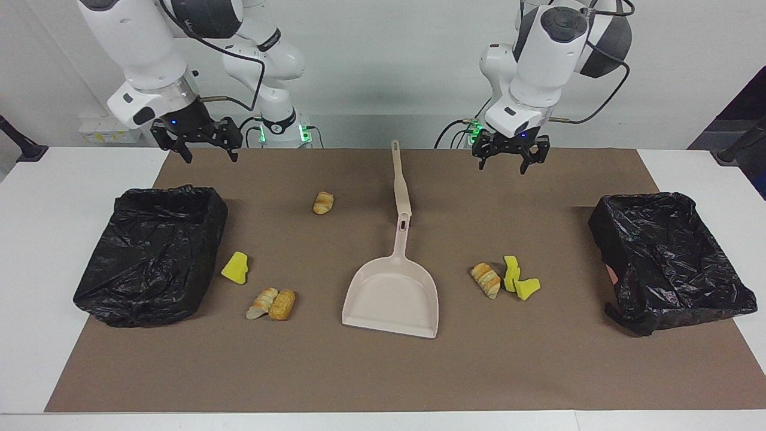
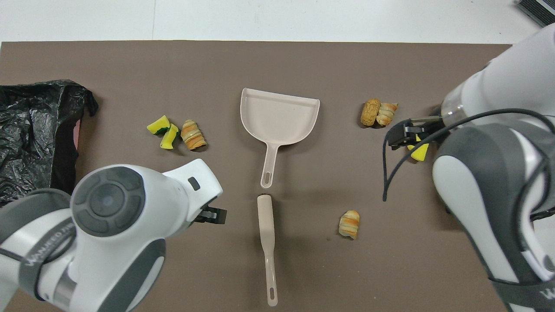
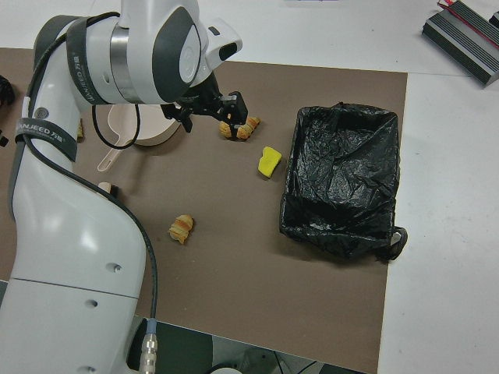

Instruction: Sweep and dump trash in bin

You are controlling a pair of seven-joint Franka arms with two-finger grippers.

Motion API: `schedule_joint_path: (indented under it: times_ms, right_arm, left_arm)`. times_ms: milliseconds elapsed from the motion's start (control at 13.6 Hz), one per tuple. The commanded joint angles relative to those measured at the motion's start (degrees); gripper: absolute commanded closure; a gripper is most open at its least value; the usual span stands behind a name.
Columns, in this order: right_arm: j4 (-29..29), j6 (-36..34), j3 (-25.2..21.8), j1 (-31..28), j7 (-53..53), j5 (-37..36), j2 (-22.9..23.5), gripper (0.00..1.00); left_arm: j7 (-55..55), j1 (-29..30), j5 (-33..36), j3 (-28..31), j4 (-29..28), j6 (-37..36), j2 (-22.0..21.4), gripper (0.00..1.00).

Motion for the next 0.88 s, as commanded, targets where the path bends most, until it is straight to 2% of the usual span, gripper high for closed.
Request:
schedule_joint_path:
  times_ms: [0,147,368,589,809]
  right_arm:
    - [0.36,3.13,-0.01,2.62,5.07,1.06,4.16,0.0]
    - [0.36,8.91,-0.1,5.62,10.95,4.03,6.72,0.0]
    - [1.32,13.84,-0.1,7.99,15.97,4.75,10.59,0.0]
    - [7.28,15.44,-0.01,10.28,22.74,4.84,15.94,0.0]
    - [10.81,17.71,-0.01,11.6,26.18,4.84,20.43,0.0]
  left_arm:
    - [-6.24,-6.06,-0.38,1.02,-6.65,4.26,-3.08,0.0]
    - [-9.93,-11.33,-0.38,1.1,-8.68,6.36,-1.17,0.0]
    - [-16.88,-16.27,-0.38,1.02,-13.77,17.51,1.39,0.0]
    - [-21.29,-19.79,-0.38,1.02,-14.75,21.48,4.63,0.0]
    - [-25.58,-22.94,-0.47,0.93,-18.43,26.58,5.17,0.0]
